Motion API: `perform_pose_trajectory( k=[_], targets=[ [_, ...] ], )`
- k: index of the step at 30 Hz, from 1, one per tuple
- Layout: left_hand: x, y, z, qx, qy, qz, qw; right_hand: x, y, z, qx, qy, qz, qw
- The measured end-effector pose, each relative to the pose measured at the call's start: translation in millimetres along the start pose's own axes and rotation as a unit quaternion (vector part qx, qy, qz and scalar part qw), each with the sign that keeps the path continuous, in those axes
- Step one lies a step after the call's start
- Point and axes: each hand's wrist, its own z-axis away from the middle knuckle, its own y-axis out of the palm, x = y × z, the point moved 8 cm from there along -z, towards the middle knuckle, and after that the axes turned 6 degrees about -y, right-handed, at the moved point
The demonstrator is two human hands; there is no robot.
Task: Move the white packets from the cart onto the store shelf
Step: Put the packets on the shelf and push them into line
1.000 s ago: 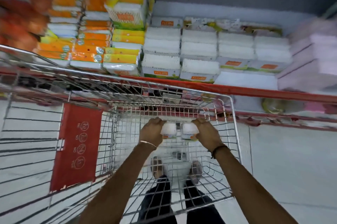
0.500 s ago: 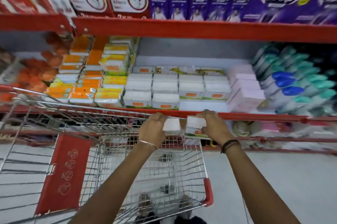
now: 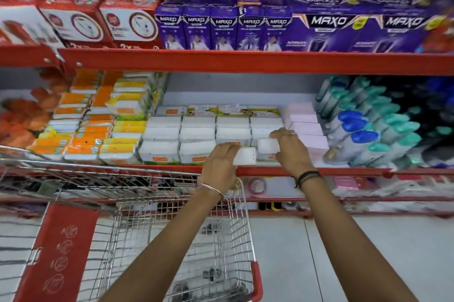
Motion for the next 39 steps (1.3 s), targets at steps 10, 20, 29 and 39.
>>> perform_pose_trajectory(
  k=[10, 20, 29, 39],
  targets=[
    [7, 39, -35, 0.073, -0.061, -0.056, 0.994, -14, 32, -19, 0.039, 0.003, 0.007, 0.999],
    [24, 65, -44, 0.118, -0.037, -0.041, 0.991, -25, 56, -22, 0.07, 0.019, -0.092, 0.993],
    [65, 81, 21, -0.125, -0.534, 0.472, 0.691, -41, 82, 49, -0.147, 0.365, -0.482, 0.783],
    [44, 102, -3, -0.064, -0.616, 0.654, 0.434, -53, 111, 27, -0.104, 0.449, -0.696, 0.551]
  ],
)
